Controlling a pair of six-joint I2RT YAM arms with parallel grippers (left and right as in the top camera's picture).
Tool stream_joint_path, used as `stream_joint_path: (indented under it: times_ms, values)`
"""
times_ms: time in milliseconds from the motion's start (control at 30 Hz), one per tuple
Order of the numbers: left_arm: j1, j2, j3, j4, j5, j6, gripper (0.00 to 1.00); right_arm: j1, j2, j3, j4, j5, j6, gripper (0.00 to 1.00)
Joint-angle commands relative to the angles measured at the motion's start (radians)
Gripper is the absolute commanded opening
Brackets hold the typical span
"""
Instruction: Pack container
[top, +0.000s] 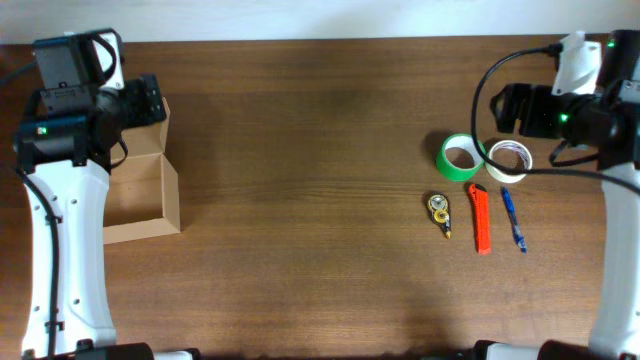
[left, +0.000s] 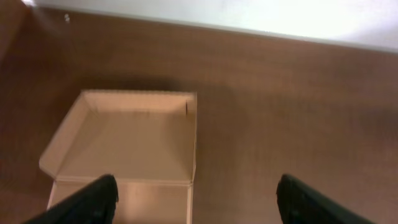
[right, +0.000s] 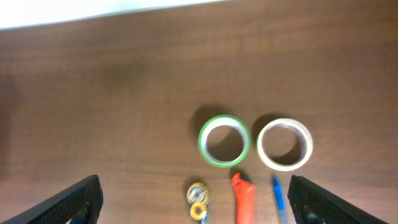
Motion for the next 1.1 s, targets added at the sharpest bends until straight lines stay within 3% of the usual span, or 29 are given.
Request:
stream_joint_path:
  times_ms: [0,167,367,800,967,1067]
  values:
    - [0.004,0.031,0.020,-0.080,-0.002,0.032,0.81,-0.005,0.033,0.021,-0.022,-0.063,0.056,0.96]
    - [0.004,0.118,0.020,-0.245,-0.011,0.046,0.81,-0.005,0.063,0.020,-0.055,-0.062,0.083,0.96]
    - [0.003,0.226,0.020,-0.337,0.048,0.077,0.81,-0.005,0.064,0.020,-0.064,-0.014,0.083,0.96]
    - [0.004,0.355,0.018,-0.356,0.047,0.060,0.80,-0.005,0.064,0.020,-0.069,0.017,0.079,0.96]
    - [0.006,0.414,0.018,-0.353,0.012,0.056,0.75,-0.005,0.064,0.020,-0.069,0.052,0.079,0.96]
    - [0.010,0.453,0.018,-0.352,0.002,0.056,0.65,-0.005,0.064,0.020,-0.069,0.073,0.079,0.96]
